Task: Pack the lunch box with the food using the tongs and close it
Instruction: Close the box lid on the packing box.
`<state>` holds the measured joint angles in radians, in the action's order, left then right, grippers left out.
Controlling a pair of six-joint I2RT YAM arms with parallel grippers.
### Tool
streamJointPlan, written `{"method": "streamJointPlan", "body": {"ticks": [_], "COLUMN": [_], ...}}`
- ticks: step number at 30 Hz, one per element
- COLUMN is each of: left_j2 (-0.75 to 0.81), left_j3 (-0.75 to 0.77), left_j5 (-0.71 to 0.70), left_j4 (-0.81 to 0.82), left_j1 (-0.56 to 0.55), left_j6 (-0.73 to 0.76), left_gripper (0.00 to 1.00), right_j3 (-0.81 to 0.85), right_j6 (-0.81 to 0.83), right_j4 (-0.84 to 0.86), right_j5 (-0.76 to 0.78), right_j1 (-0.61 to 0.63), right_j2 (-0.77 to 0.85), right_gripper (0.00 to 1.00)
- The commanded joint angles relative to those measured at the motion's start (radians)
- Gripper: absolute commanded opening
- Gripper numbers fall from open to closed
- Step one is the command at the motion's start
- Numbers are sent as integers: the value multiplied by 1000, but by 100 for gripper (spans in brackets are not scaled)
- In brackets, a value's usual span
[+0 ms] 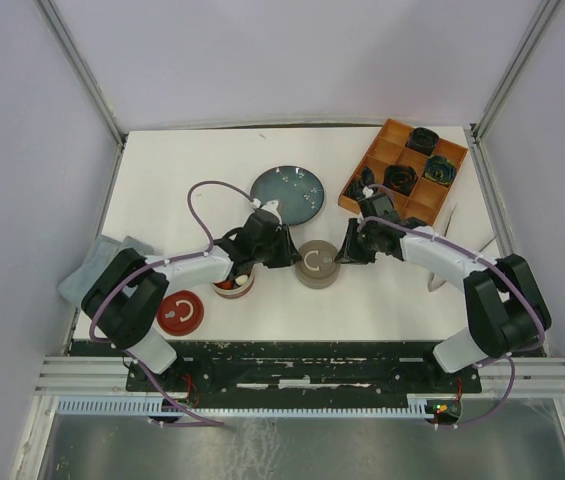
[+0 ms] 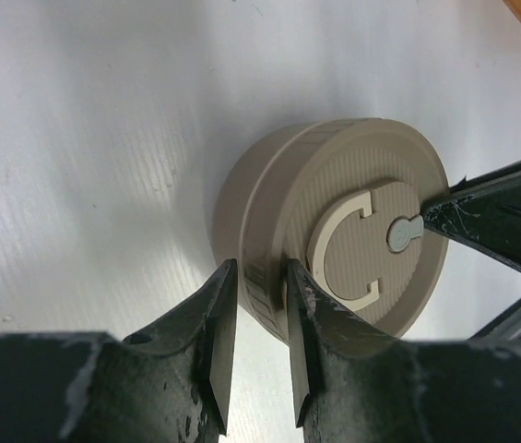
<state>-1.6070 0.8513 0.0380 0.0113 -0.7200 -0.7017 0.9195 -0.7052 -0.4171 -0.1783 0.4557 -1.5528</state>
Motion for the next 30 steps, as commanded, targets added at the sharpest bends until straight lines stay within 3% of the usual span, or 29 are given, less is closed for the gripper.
{"method": "streamJointPlan", "body": {"ticks": [1,6,12,20,30], "left_j2": [-34,-29,24,62,43], "left_j3": [-88,-154,-174,-70,26], "left_j5": [34,97,101,3,-24], "left_j4": [-64,-17,-12,-97,-136], "left_j1": [-4,-9,-14,-13,-10], "left_j6": [2,-11,-24,6,34], "left_gripper": [34,26,25,36,45], "right_j3": [-172,-250,-234,-99,22], "right_j6": [3,-26,-13,32,76], "right_j4": [-48,6,-28,-82,-154], "right_j5": [127,59,58,65,116], "right_j1": [5,4,5,4,3], "right_j2": [-54,8,172,149,97], "right_gripper": [23,20,23,30,40]}}
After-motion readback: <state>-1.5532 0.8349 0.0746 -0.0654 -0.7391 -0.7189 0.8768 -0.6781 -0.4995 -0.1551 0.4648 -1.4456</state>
